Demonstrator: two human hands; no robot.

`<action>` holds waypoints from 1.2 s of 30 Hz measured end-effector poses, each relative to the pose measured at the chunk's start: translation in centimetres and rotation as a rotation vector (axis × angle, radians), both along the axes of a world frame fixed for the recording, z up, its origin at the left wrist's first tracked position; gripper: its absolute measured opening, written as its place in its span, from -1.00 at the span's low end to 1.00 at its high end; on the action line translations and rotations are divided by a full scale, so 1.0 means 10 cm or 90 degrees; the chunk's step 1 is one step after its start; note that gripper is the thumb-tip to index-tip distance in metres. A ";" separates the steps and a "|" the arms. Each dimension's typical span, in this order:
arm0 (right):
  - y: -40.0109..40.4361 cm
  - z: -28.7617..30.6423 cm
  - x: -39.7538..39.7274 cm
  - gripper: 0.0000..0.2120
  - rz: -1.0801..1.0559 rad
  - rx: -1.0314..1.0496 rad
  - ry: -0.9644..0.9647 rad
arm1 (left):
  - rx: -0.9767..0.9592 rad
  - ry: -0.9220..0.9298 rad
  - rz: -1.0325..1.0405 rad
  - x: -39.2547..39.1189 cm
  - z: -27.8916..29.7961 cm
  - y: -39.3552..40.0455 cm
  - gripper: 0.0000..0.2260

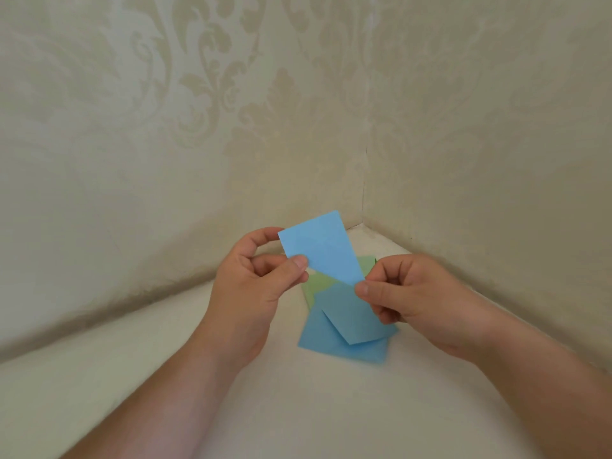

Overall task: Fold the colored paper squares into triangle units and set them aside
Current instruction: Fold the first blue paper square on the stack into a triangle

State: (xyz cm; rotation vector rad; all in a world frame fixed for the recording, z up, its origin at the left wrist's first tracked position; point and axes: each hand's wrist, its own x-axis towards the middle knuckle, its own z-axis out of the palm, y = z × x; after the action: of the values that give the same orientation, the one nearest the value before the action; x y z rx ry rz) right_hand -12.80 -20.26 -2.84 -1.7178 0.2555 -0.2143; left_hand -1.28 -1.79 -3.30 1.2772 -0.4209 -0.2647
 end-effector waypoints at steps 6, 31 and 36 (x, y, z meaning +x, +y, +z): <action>-0.03 -0.02 -0.03 -0.79 0.041 -0.024 0.006 | 0.020 -0.052 -0.001 -0.02 -0.02 0.00 -0.81; 0.00 -0.03 -0.05 -0.64 0.085 0.043 -0.122 | 0.189 -0.139 -0.183 -0.13 -0.02 0.05 -0.89; 0.05 -0.10 -0.03 -0.75 0.101 -0.033 -0.118 | 0.217 -0.175 -0.248 -0.15 -0.07 0.04 -0.91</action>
State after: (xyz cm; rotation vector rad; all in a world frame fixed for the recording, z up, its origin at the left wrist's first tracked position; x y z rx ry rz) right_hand -13.11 -19.77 -3.86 -1.7468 -0.0234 -0.2625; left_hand -2.74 -1.38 -4.04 1.5680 -0.8911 -0.5079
